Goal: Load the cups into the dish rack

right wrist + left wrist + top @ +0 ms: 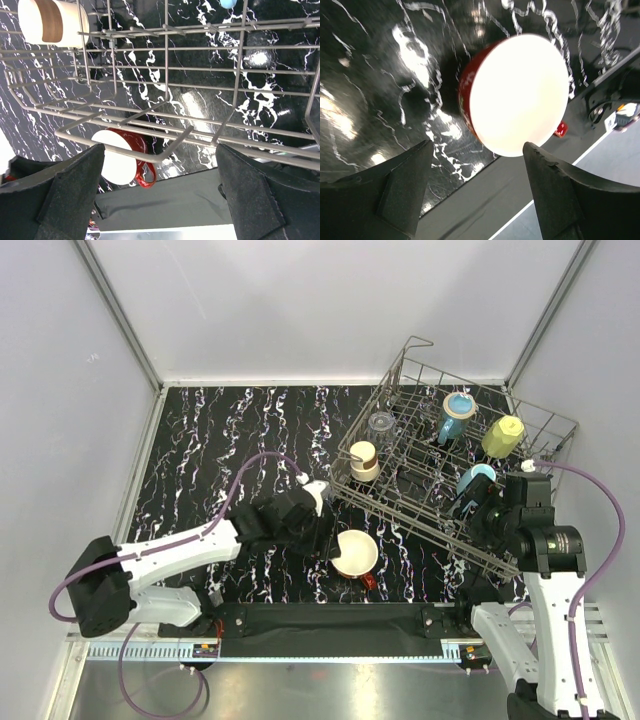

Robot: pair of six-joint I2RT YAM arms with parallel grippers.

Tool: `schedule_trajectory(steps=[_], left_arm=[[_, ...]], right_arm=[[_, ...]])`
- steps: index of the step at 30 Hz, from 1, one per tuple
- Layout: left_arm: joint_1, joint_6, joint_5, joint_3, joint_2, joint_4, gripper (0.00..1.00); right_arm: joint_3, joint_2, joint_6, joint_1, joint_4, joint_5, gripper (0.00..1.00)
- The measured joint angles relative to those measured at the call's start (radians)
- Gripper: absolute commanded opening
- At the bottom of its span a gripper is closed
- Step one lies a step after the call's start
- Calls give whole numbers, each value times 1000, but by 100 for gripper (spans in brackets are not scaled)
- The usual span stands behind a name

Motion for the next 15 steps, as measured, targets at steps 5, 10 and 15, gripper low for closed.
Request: schedule_trajectory(steps=[5, 10, 15], left_arm=[[-30, -20, -17, -16, 32, 20, 76], [-32, -31, -31, -16, 79, 37, 74], [-34, -35, -35, -17, 107, 61, 69]], right_arm=[[0, -11, -3, 0, -17, 0, 100], [0, -25, -3, 0, -30, -1, 100], [0, -31, -3, 0, -38, -1, 100]])
